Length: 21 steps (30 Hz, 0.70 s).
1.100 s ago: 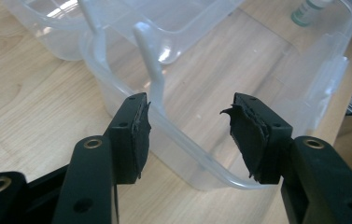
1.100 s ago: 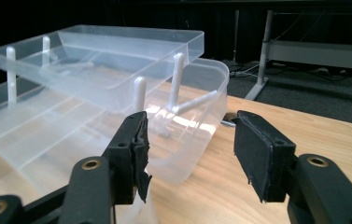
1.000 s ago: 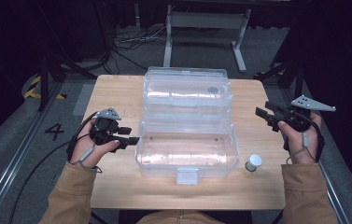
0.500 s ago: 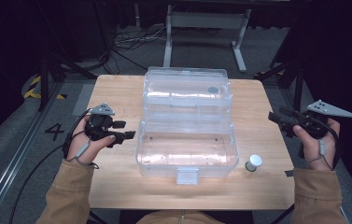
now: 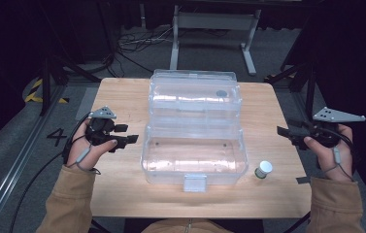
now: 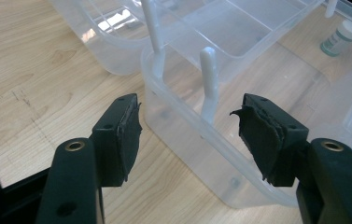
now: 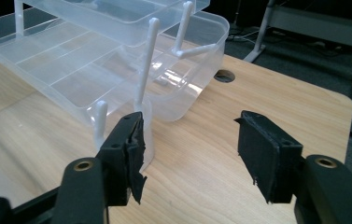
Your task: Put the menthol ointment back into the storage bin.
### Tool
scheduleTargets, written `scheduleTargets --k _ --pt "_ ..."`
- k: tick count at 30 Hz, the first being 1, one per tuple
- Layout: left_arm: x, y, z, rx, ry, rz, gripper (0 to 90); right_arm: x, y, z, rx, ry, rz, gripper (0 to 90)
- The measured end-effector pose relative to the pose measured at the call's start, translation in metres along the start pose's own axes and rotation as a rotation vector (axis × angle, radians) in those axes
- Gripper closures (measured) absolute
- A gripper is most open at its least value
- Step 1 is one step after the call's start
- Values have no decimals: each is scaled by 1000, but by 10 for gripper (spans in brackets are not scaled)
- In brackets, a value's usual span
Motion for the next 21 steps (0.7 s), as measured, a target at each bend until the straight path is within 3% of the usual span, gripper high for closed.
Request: scheduleTargets --k 7,21 --pt "-1 2 0 -12 -1 5 388 0 2 -2 -9 -30 8 390" --pt "0 2 1 -5 -2 11 387 1 6 2 -56 -52 170 412"
Point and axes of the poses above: each handheld gripper's, and its own axes: x roughly forward along the jaws, y roughly out of its underside, z roughly to its left, the point moved 1 cm from there along x, roughly forward along the jaws, and after that the axes turned 3 degrees about z, right-handed, at the moved point
